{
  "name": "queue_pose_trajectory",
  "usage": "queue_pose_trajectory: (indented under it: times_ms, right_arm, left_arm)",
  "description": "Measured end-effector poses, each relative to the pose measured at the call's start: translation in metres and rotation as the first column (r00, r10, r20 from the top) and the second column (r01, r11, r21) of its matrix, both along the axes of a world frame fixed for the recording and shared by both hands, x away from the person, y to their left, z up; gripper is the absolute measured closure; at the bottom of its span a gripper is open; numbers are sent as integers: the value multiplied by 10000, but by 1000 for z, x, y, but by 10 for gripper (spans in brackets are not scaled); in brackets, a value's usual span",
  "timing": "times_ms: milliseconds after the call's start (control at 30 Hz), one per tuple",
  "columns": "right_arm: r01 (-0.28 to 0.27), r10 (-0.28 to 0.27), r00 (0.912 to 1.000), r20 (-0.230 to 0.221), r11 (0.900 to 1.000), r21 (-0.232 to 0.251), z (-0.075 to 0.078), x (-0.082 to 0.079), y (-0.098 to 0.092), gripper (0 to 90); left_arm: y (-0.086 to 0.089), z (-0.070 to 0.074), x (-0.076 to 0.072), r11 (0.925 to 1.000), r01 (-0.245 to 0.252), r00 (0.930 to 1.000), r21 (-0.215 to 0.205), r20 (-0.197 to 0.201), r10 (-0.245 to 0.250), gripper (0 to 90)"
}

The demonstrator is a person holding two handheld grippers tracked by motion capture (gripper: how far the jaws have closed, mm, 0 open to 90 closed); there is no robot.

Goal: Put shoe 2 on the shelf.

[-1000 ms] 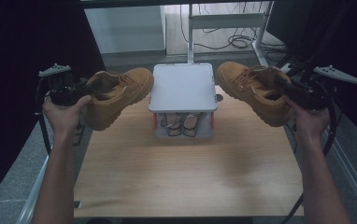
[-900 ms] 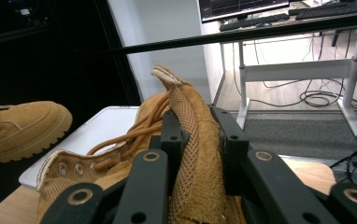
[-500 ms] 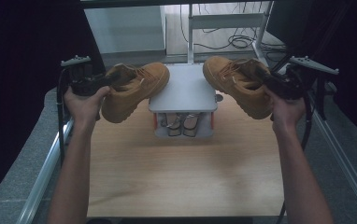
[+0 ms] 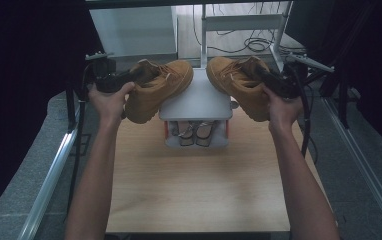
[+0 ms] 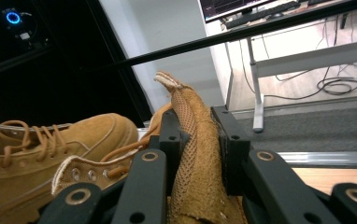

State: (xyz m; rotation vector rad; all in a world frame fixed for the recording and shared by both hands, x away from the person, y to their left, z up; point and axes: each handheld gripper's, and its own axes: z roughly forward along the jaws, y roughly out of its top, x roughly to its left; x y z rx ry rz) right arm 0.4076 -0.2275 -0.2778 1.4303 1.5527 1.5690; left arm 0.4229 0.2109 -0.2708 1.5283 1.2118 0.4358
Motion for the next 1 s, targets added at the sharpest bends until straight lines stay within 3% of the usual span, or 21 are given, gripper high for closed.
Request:
queue_pose_trajectory:
  times_ms: [200,367,533,733,933,1000]
  right_arm:
    - [-62,65,10000,-62,9992,392,-3,15,23,752]
    - [-125,129,9999,-52,9976,679,-6,24,38,752]
    - [-233,261,9994,-246,9940,1068,-12,31,43,752]
    - [-238,265,9993,-248,9944,1030,-11,32,43,751]
    - [-291,337,9983,-478,9951,950,-18,38,39,747]
    - [-281,344,9978,-567,9938,1076,-22,40,36,742]
  left_arm:
    - [-7,2,11,10000,35,10000,4,-19,-35,760]
    - [0,2,19,9999,96,9999,-83,-113,-97,760]
    - [7,2,23,9996,137,9998,-247,-133,-140,757]
    - [5,-4,28,9978,335,9993,-575,-158,-345,756]
    - [1,-20,38,9962,419,9979,-764,-458,-455,752]
    - [6,-26,41,9909,593,9961,-1206,-582,-667,750]
